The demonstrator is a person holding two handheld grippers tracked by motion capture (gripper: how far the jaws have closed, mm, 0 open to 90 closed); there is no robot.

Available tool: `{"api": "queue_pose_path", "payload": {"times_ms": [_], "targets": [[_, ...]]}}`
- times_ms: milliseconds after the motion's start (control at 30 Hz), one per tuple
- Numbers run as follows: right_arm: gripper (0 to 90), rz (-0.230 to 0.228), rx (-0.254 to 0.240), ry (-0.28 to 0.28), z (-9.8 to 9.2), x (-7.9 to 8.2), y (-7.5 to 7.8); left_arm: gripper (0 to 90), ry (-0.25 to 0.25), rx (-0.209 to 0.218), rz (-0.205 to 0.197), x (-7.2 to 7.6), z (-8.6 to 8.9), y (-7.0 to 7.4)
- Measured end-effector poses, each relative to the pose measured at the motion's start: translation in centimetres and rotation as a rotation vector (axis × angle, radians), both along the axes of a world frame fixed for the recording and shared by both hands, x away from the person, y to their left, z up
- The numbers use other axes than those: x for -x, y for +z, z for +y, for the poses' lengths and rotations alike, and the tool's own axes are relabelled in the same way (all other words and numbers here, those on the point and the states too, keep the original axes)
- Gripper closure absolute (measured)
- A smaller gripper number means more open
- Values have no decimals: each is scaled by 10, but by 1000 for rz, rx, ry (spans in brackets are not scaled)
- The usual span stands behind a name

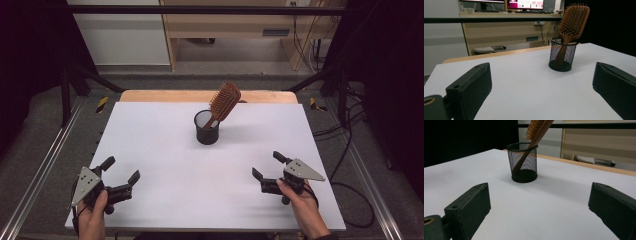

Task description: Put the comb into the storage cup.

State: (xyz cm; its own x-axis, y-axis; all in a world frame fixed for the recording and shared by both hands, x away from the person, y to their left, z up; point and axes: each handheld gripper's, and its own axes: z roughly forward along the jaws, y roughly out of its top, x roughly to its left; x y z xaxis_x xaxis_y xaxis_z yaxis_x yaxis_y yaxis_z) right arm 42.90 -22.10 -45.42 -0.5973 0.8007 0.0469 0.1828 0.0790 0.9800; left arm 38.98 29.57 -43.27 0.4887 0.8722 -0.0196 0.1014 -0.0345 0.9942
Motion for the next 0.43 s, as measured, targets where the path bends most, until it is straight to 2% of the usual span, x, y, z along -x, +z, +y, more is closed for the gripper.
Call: {"api": "queue_pose_path", "payload": {"times_ms": [433], "targets": [[41,20,-3,14,6,-8,-4,26,-3,15,7,-4,3,0]]}}
